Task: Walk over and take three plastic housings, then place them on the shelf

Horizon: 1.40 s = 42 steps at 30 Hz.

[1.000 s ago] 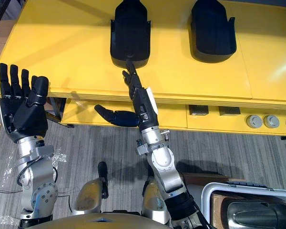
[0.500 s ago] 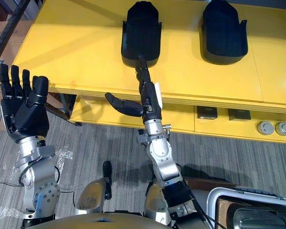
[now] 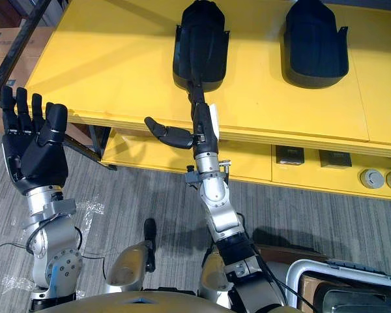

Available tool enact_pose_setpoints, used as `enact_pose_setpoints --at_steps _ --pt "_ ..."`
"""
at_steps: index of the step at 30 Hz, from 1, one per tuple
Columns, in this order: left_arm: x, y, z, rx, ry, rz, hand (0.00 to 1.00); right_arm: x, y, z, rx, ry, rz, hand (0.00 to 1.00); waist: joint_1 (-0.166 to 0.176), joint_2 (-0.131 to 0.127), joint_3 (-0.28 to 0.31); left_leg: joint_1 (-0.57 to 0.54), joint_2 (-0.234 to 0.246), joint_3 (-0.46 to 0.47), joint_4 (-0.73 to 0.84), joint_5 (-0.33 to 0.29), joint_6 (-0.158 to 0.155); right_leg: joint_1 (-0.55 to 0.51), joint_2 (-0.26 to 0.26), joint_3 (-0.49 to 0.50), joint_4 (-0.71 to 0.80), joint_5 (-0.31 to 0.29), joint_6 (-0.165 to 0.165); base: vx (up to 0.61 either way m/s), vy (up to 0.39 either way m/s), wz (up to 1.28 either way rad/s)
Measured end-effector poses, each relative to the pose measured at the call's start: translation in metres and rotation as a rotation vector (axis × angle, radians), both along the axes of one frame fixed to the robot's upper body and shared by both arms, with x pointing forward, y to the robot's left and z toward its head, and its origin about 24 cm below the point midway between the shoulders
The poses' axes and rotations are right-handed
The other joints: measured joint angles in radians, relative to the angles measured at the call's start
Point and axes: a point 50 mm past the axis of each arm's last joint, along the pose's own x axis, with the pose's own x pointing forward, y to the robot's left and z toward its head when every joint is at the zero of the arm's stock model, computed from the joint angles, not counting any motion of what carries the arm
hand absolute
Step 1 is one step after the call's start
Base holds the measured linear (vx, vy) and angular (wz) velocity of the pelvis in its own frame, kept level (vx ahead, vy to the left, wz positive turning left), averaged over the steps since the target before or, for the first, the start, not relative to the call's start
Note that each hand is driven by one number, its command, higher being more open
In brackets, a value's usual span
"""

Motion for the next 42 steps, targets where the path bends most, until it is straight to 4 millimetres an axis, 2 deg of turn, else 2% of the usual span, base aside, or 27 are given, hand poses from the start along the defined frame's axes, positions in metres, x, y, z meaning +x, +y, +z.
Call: enact_pose_setpoints --at_steps 15,27,31,33,34,35,37,39,42 --pt "0.003 -0.002 0.002 0.005 -0.007 -0.024 1.0 0.022 -0.002 0.019 -0.017 -0.042 -0.047 1.0 0.003 0.021 0.026 -0.001 -0.001 -0.02 -0.017 0.023 -0.003 -0.005 -0.008 -0.025 0.033 -0.016 -0.005 -0.02 -0.003 0.05" --pt "0.004 -0.004 0.004 0.026 -0.031 -0.05 1.0 0.021 -0.001 0.02 -0.01 -0.058 -0.06 1.0 0.004 0.02 0.026 0.007 0.0 -0.022 -0.038 0.032 -0.001 0.003 -0.004 -0.031 0.021 -0.01 0.003 0.0 0.0 0.0" --pt "0.004 -0.005 0.005 0.038 -0.043 -0.066 1.0 -0.01 -0.007 0.005 0.036 -0.051 -0.055 1.0 0.004 0.011 0.022 0.054 0.004 -0.007 -0.075 0.033 -0.004 0.048 0.009 -0.027 -0.031 -0.001 0.014 0.04 -0.005 -0.08" --pt "0.004 -0.008 0.005 0.048 -0.052 -0.095 1.0 -0.033 -0.009 -0.003 0.052 -0.037 -0.022 1.0 -0.002 -0.015 -0.009 0.074 0.008 0.023 -0.097 0.031 -0.006 0.054 0.019 -0.007 -0.066 0.015 0.016 0.09 -0.004 -0.32" --pt "0.004 -0.01 0.005 0.048 -0.052 -0.105 1.0 -0.038 -0.009 -0.005 0.053 -0.032 -0.016 1.0 -0.002 -0.024 -0.021 0.079 0.01 0.035 -0.102 0.029 -0.008 0.056 0.023 0.004 -0.077 0.02 0.017 0.15 -0.007 -0.51" --pt "0.005 -0.015 0.004 0.058 -0.05 -0.141 1.0 -0.05 -0.012 -0.009 0.056 -0.022 -0.013 1.0 -0.007 -0.05 -0.048 0.096 0.013 0.06 -0.103 0.022 -0.011 0.069 0.032 0.028 -0.105 0.03 0.018 0.14 -0.009 -0.43" --pt "0.005 -0.023 0.0 0.074 -0.032 -0.199 1.0 -0.061 -0.016 -0.012 0.064 -0.011 -0.019 1.0 -0.023 -0.076 -0.079 0.124 0.018 0.092 -0.105 0.008 -0.013 0.09 0.039 0.05 -0.128 0.034 0.022 0.12 -0.014 -0.42" --pt "0.006 -0.031 -0.005 0.084 -0.012 -0.255 1.0 -0.069 -0.022 -0.015 0.066 0.004 -0.035 1.0 -0.035 -0.092 -0.117 0.148 0.022 0.129 -0.106 -0.007 -0.017 0.093 0.047 0.085 -0.139 0.036 0.024 0.1 -0.008 -0.53" --pt "0.008 -0.043 -0.013 0.091 0.007 -0.326 1.0 -0.081 -0.04 -0.028 0.063 0.077 -0.123 1.0 -0.064 -0.094 -0.163 0.199 0.028 0.228 -0.109 -0.038 -0.023 0.099 0.062 0.174 -0.177 0.06 0.026 0.07 0.012 -0.83"
